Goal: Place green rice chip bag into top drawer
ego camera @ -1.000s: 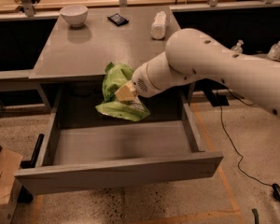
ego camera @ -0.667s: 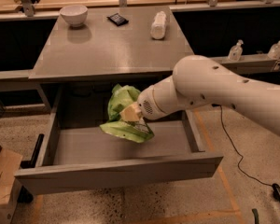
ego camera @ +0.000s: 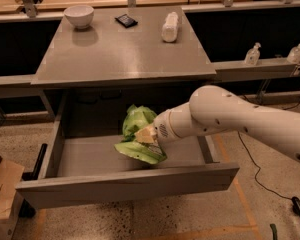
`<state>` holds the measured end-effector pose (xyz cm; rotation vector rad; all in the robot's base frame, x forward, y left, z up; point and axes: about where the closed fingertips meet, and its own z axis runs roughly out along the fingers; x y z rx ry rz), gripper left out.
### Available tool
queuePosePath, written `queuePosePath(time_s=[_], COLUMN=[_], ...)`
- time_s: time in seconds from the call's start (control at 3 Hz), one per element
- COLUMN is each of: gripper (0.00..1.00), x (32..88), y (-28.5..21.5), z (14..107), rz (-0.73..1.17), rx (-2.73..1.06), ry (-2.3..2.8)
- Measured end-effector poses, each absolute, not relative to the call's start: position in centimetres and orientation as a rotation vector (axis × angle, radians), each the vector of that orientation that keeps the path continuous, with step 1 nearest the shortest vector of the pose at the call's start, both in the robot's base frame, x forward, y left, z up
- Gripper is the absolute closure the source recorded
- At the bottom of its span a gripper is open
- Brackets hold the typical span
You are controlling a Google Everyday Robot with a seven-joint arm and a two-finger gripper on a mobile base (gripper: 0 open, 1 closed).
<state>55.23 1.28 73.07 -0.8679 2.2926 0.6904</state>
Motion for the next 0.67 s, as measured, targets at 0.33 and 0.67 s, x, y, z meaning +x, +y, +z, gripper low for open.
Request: queuePosePath(time_s=[0.33,0.67], gripper=[0.59,0.35], x=[56.5,57.5], y=[1.0,1.6], z=[69.1,67.5], rz=[0.730,0.755], rx=[-0.803,-0.796], ry=[2.292,2.272])
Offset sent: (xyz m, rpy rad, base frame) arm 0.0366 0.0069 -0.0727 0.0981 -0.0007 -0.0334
